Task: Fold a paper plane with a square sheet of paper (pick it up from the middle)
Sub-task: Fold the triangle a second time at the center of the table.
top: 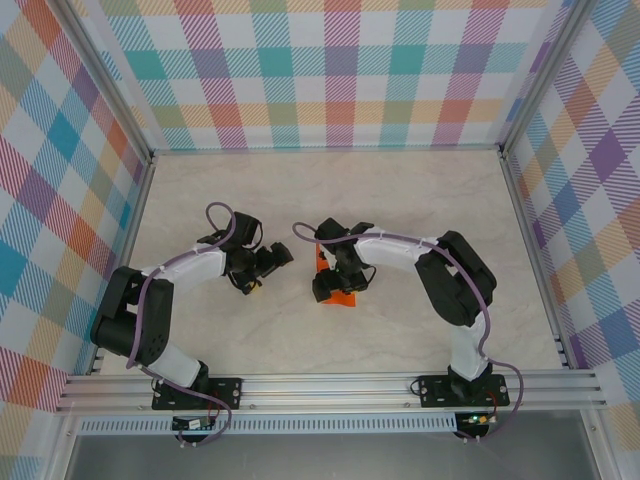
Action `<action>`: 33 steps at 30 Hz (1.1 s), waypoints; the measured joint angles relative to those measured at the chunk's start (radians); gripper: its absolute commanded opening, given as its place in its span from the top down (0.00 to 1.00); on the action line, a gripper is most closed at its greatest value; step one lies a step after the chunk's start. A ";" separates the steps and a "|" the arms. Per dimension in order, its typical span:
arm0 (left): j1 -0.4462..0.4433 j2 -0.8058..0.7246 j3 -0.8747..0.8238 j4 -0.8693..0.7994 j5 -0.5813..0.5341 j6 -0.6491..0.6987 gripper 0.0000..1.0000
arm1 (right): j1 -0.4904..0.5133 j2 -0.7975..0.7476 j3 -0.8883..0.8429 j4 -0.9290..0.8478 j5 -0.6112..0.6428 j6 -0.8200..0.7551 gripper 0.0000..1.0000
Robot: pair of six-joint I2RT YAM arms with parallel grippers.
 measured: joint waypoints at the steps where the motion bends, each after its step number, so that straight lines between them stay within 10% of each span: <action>1: 0.000 0.000 0.000 0.000 0.002 0.000 0.00 | -0.003 0.000 0.000 0.000 -0.005 0.000 0.22; 13: 0.000 0.001 -0.006 0.015 0.019 0.000 0.02 | -0.017 0.000 -0.004 0.000 -0.019 0.001 0.30; 33: -0.181 0.122 -0.098 0.443 0.280 -0.080 0.86 | -0.159 -0.065 -0.150 0.170 -0.338 -0.045 0.34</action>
